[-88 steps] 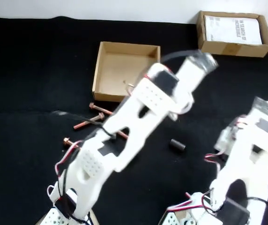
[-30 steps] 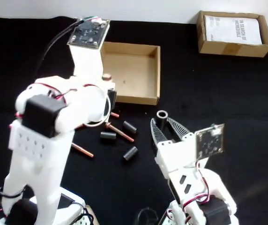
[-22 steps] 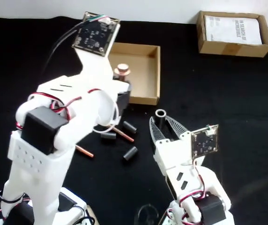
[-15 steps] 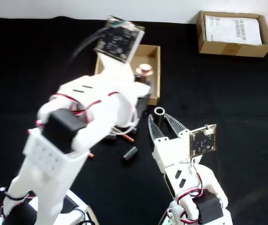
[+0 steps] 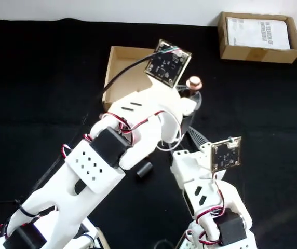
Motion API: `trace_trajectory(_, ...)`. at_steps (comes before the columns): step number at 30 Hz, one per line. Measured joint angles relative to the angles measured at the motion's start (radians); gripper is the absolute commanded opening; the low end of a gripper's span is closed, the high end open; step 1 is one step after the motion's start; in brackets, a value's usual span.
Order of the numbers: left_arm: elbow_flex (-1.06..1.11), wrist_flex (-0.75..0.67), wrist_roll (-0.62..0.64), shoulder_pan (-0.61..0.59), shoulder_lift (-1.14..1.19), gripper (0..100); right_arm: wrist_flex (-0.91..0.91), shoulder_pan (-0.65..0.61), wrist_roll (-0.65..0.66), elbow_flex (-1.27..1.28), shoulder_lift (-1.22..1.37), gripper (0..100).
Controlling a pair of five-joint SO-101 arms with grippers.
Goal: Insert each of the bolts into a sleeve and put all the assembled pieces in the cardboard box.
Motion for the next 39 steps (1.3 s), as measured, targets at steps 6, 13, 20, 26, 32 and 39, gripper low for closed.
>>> trace_trajectory(6, 0.000, 0.000, 0.000, 0.000, -0.063, 1, 0.000, 0.049, 0.000, 0.000, 0.000, 0.6)
trace_trajectory(13, 0.000, 0.017, 0.000, 0.000, -0.130, 1, 0.000, 0.051, 0.000, 0.000, 0.000, 0.6)
trace_trajectory(20, 0.057, 0.025, 0.000, 0.000, -0.132, 1, 0.000, 0.051, 0.000, 0.000, 0.000, 0.6)
trace_trajectory(26, 0.135, -0.061, 0.000, 0.003, -0.132, 1, 0.000, 0.051, 0.000, 0.002, 0.000, 0.6)
trace_trajectory(32, 0.149, -0.087, 0.000, 0.012, -0.132, 1, 0.000, 0.051, 0.000, 0.002, 0.000, 0.6)
trace_trajectory(39, 0.150, -0.087, 0.000, 0.023, -0.132, 1, 0.000, 0.054, 0.000, 0.002, 0.000, 0.6)
